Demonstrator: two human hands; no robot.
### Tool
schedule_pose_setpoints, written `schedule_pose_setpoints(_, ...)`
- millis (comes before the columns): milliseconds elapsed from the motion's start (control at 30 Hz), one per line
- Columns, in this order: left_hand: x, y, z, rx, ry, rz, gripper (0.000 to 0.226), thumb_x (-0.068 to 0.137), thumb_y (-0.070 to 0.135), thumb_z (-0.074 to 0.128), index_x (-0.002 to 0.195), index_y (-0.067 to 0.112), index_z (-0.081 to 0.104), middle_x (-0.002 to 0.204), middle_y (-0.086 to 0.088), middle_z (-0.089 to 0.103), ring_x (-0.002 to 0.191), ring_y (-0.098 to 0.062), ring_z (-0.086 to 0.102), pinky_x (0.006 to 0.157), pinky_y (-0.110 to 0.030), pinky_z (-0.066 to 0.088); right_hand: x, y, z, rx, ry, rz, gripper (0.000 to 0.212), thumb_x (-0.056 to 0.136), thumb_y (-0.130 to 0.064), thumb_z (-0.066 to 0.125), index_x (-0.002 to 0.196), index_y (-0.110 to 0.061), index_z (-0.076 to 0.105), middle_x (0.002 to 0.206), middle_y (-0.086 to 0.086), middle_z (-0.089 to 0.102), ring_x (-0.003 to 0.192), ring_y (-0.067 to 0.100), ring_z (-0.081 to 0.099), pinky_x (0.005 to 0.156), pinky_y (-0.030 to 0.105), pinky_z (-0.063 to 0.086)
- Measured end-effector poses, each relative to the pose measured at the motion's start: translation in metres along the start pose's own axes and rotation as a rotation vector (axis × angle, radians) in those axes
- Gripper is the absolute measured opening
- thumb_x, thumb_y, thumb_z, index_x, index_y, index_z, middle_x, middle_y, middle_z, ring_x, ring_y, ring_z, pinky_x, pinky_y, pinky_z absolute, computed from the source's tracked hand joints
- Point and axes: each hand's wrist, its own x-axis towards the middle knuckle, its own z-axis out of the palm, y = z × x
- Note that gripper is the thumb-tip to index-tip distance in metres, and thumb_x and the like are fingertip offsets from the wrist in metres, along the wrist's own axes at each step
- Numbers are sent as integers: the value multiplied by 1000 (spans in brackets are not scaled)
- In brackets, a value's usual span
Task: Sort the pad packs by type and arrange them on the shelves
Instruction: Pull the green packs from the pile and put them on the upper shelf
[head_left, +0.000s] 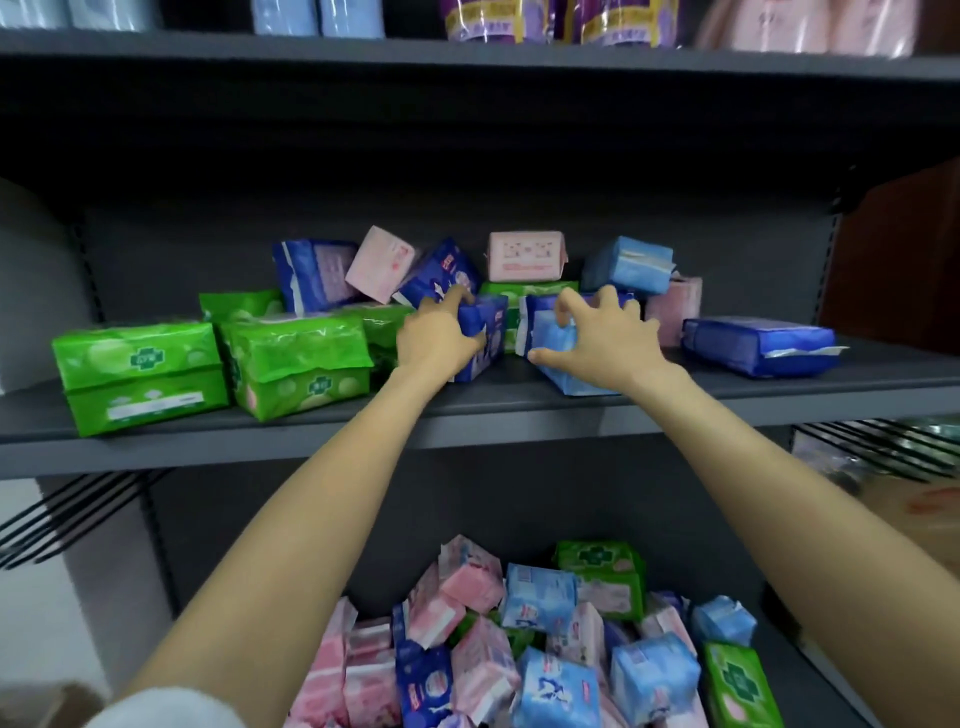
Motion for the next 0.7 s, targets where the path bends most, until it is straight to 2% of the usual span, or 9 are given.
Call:
schedule_pose_setpoints(133, -26, -2, -11, -194, 148, 2, 36, 78, 36, 67, 109, 27, 52, 107, -7, 61, 93, -32, 58, 70, -30, 38, -10, 13, 3, 17, 76, 94, 51, 80, -52, 63, 114, -25, 37, 125, 14, 36, 108, 39, 43, 83, 47, 38)
schedule_pose_setpoints(267, -60, 3, -29, -518, 272, -28, 30, 77, 30, 73, 98, 26, 52, 98, 10, 60, 91, -16, 58, 71, -27, 38, -27, 28, -2, 352, 188, 144, 53, 81, -41, 65, 126, -27, 41, 125, 13, 38, 109, 39, 45, 85, 44, 41)
schedule_pose_setpoints(367, -89, 15, -40, -863, 279, -101, 35, 75, 28, 78, 90, 35, 47, 94, 8, 60, 91, -17, 62, 75, -30, 50, -59, 33, -9, 710, 373, 163, 52, 81, -39, 67, 127, -28, 45, 127, 7, 33, 113, 28, 43, 89, 30, 37)
schedule_pose_setpoints(433, -113, 19, -40, -1101, 204, -142, 44, 69, 24, 81, 91, 36, 45, 102, -1, 60, 89, -20, 64, 68, -31, 55, -90, 36, -11, 933, 415, 186, 48, 82, -37, 69, 124, -31, 46, 128, 3, 32, 108, 11, 47, 85, 12, 37)
schedule_pose_setpoints(500, -140, 22, -37, -1138, 91, -121, 61, 59, 22, 83, 103, 40, 45, 115, -6, 58, 96, -17, 64, 68, -25, 54, -121, 40, -7, 1133, 378, 218, 44, 80, -38, 72, 117, -36, 48, 129, 2, 36, 99, -5, 48, 73, 2, 39)
schedule_pose_setpoints(567, -165, 28, -29, -1104, -45, -52, 90, 58, 11, 87, 126, 43, 37, 126, -3, 57, 107, -12, 62, 76, -21, 52, -150, 44, 2, 1308, 282, 240, 48, 70, -48, 74, 110, -39, 51, 130, 4, 46, 101, 5, 58, 68, 15, 47)
schedule_pose_setpoints(600, -178, 30, -20, -1106, -94, -39, 96, 59, 6, 86, 134, 36, 34, 128, 1, 57, 108, -8, 62, 79, -19, 51, -167, 47, 7, 1375, 225, 249, 50, 66, -51, 75, 109, -39, 52, 128, 5, 51, 103, 12, 62, 68, 22, 49)
schedule_pose_setpoints(667, -205, 37, -4, -1154, -141, -85, 85, 66, 6, 81, 137, 21, 36, 122, 7, 62, 103, -3, 64, 80, -19, 52, -200, 53, 18, 1473, 116, 265, 52, 66, -48, 76, 109, -36, 51, 122, 1, 58, 100, 15, 65, 69, 25, 51)
schedule_pose_setpoints(700, -217, 40, 4, -1158, -157, -117, 76, 72, 9, 78, 135, 21, 37, 119, 8, 63, 101, -3, 65, 81, -20, 52, -214, 58, 25, 1486, 55, 283, 54, 67, -46, 78, 111, -35, 50, 120, -1, 59, 98, 13, 66, 69, 25, 52)
